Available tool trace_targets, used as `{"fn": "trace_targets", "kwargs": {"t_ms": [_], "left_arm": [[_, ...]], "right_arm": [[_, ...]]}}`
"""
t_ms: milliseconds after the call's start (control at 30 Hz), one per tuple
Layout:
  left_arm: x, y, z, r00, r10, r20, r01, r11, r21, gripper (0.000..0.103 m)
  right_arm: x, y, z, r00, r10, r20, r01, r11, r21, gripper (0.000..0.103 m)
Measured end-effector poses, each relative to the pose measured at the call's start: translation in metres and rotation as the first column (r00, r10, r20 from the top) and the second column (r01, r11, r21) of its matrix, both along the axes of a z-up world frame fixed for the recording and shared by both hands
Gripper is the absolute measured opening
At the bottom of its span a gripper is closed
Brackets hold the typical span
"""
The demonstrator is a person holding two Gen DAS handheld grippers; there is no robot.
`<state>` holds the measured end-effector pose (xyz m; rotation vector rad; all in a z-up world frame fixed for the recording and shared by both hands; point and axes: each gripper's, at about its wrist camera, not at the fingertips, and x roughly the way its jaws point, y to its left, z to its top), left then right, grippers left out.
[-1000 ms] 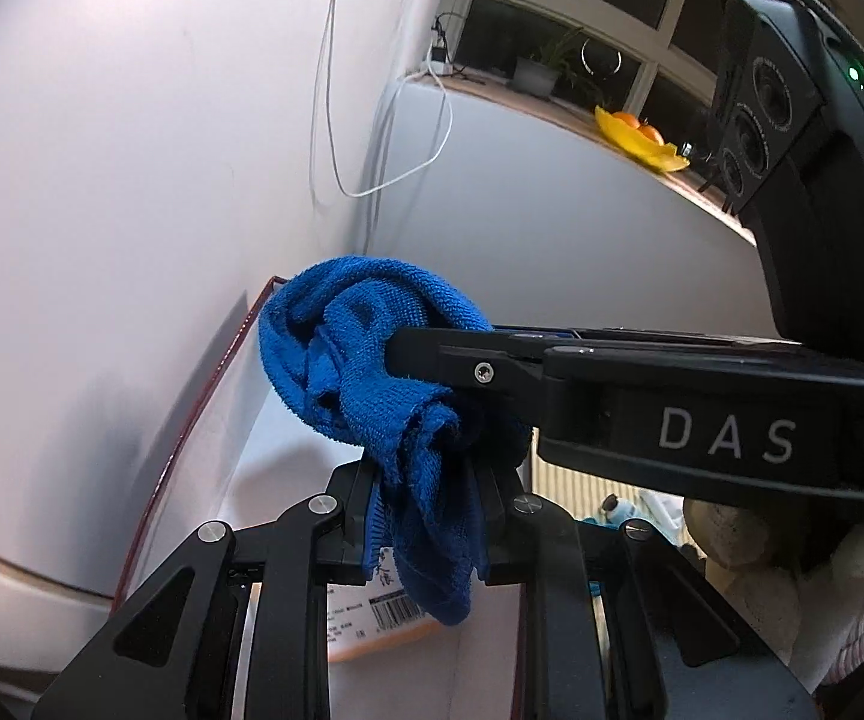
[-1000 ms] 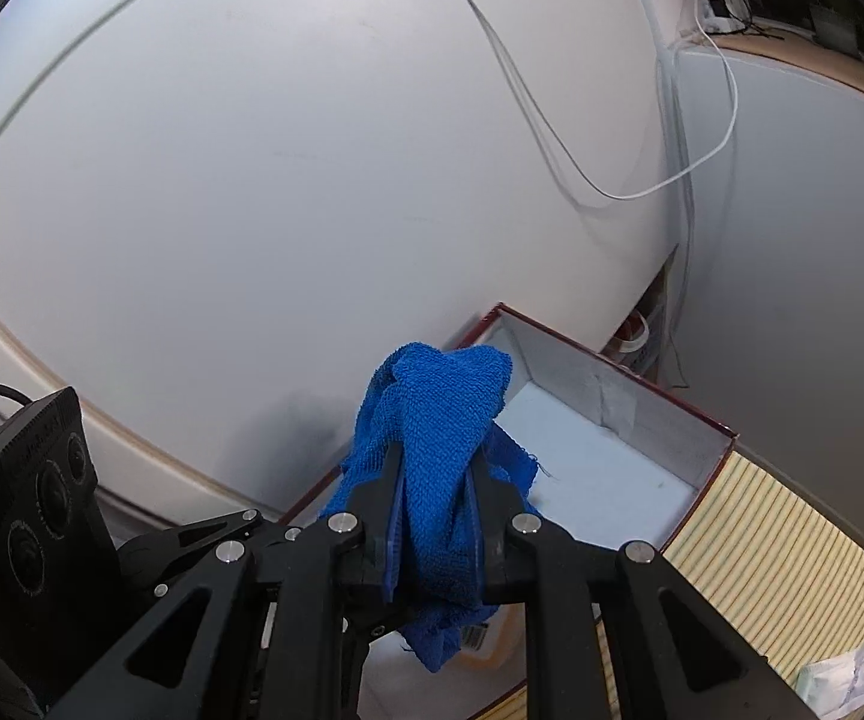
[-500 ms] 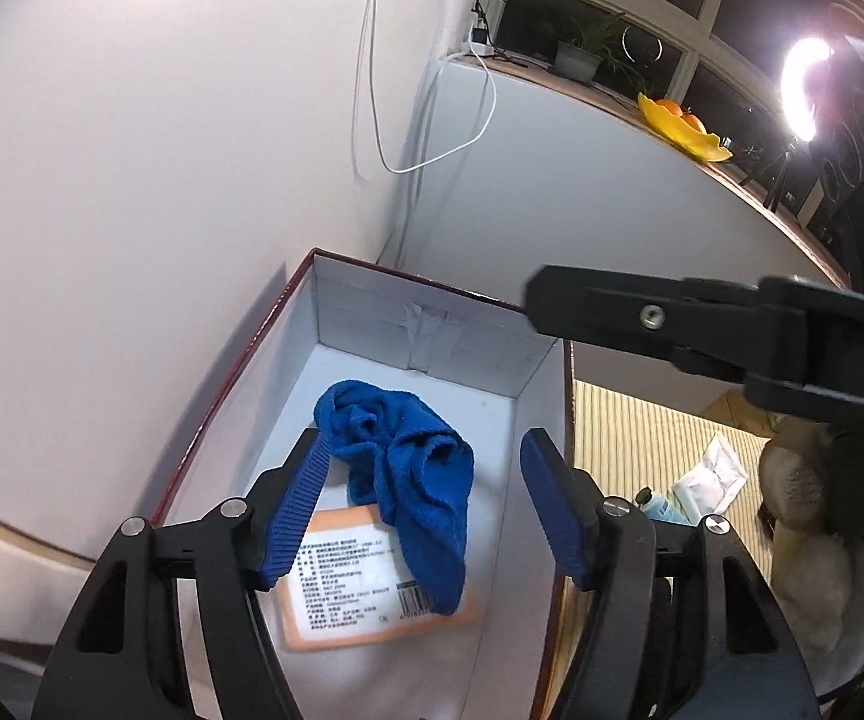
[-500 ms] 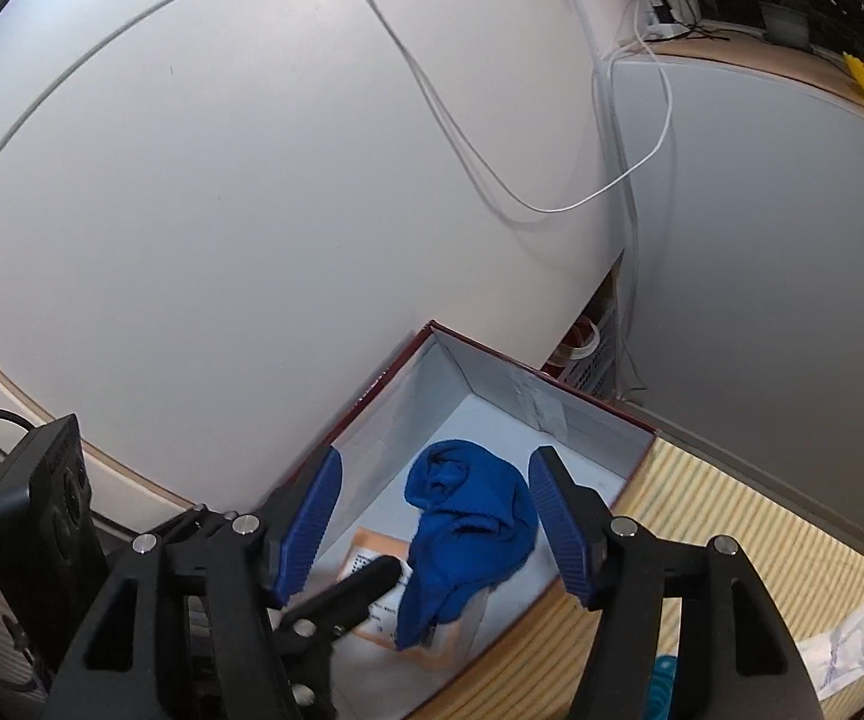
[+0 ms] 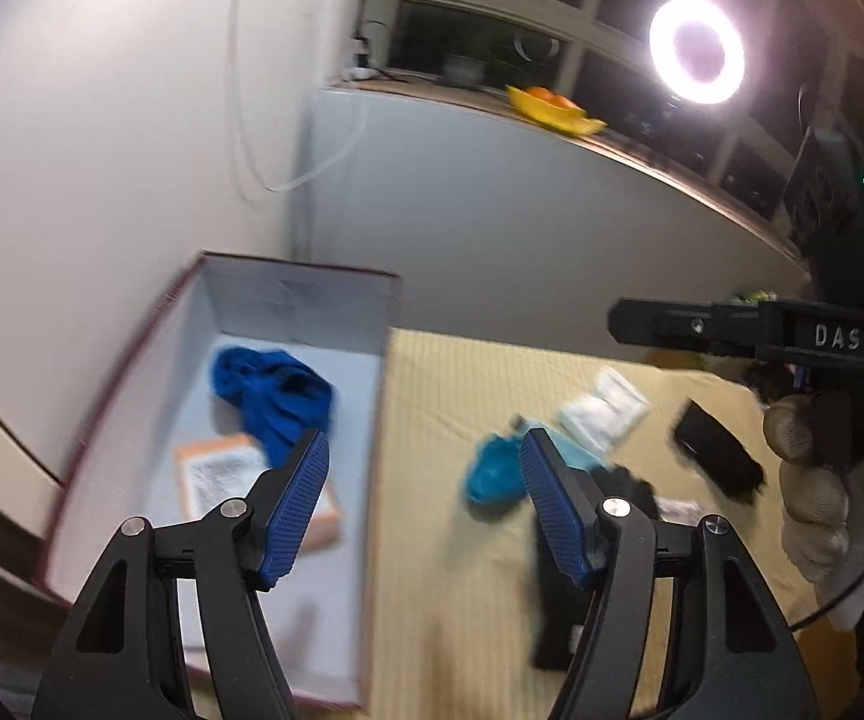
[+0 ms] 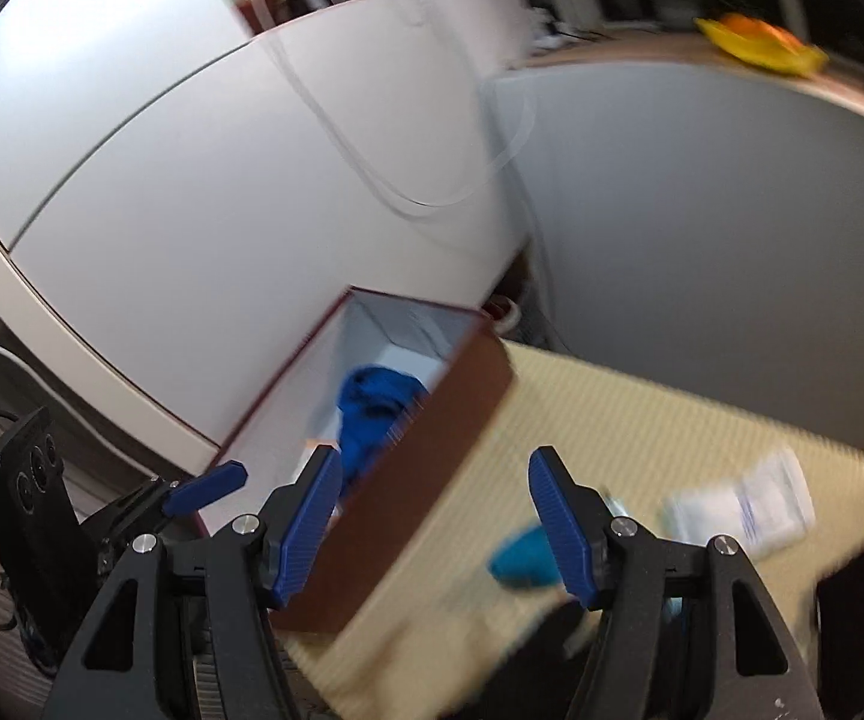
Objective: Organize soft objects
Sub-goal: 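Move the left gripper to the black glove and grasp its cuff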
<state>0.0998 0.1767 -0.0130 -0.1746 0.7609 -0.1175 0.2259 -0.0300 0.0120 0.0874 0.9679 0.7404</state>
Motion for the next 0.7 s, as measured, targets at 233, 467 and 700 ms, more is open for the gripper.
{"fn": "trace_targets", "kwargs": {"t_ms": [233, 467, 700], "left_arm": [[-0.018, -0.05, -0.024, 0.989, -0.135, -0.064, 0.133, 0.99, -0.039, 0.066], [-0.013, -0.096, -0.076, 0.951, -0.233, -0.205, 0.231, 0.972, -0.035, 0.066], [0.003, -0.097, -0.103, 0.929, -0.23, -0.29, 0.213, 0.973, -0.089, 0.066]], "right_arm": [[-0.042, -0.082, -0.032, 0.988, -0.153, -0.016, 0.153, 0.988, -0.005, 0.061], [-0.076, -0.122, -0.092, 0.962, -0.242, -0.13, 0.243, 0.97, -0.009, 0.061], [-0.081, -0.128, -0.138, 0.939, -0.254, -0.23, 0.252, 0.967, -0.039, 0.061]]}}
